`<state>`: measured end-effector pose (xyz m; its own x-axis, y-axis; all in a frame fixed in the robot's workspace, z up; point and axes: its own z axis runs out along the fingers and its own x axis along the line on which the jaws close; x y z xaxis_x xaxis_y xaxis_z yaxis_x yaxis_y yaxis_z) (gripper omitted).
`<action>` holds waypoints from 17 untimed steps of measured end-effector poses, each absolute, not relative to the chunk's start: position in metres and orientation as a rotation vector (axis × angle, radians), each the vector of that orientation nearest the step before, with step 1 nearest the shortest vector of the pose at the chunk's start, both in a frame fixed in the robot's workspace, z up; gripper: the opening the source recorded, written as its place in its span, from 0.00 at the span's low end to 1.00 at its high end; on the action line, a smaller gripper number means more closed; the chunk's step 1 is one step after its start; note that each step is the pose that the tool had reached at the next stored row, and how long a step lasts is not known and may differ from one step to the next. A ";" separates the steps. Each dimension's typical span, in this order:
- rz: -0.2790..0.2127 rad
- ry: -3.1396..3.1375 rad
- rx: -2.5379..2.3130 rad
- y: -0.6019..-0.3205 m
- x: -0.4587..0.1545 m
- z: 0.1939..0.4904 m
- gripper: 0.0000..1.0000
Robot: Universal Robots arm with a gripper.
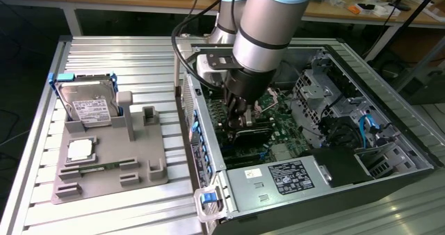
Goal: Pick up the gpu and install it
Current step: 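Press down on the gpu until it lock into place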
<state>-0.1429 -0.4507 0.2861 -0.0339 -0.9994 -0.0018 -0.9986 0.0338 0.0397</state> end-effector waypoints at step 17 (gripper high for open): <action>-0.157 -2.232 2.096 -0.451 -0.151 0.286 0.11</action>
